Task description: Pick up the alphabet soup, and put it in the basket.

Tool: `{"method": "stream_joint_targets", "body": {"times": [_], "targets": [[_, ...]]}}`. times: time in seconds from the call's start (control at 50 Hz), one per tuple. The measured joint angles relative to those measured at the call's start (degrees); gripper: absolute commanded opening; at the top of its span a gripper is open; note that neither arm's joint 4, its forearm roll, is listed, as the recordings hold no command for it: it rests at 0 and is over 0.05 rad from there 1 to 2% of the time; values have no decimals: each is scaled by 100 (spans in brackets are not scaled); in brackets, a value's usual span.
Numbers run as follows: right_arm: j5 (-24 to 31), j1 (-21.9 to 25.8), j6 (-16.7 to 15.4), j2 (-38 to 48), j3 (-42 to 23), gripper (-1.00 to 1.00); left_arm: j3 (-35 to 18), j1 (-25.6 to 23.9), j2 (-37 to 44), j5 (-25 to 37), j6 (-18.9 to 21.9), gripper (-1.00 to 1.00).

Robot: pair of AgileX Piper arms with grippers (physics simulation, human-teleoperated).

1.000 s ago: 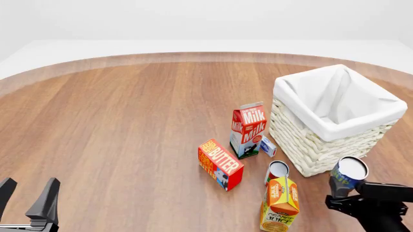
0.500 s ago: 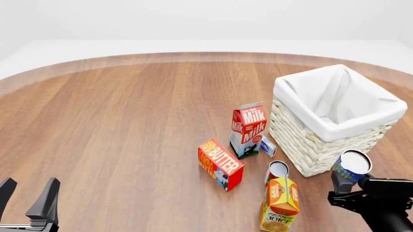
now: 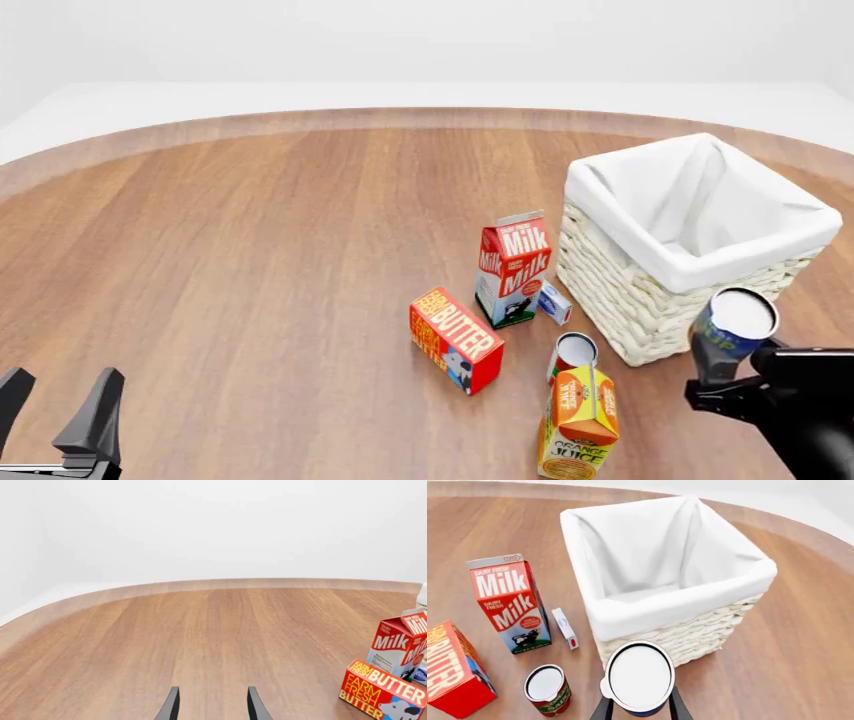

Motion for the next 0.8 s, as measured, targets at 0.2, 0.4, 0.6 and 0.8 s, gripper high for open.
{"method": "stream_joint_targets", "body": {"times": [0.2,0.4,0.6,0.8], "targets": [[345,13,-69,-263,-202,-100,0,0,0,0,0,100],[683,6,-136,-530,-408,-100,0,0,0,0,0,100],[1108,-19,-241,-833,-688,-100,0,0,0,0,0,100],[1449,-70,-331,-1089,-966,-100,0,0,0,0,0,100]]}}
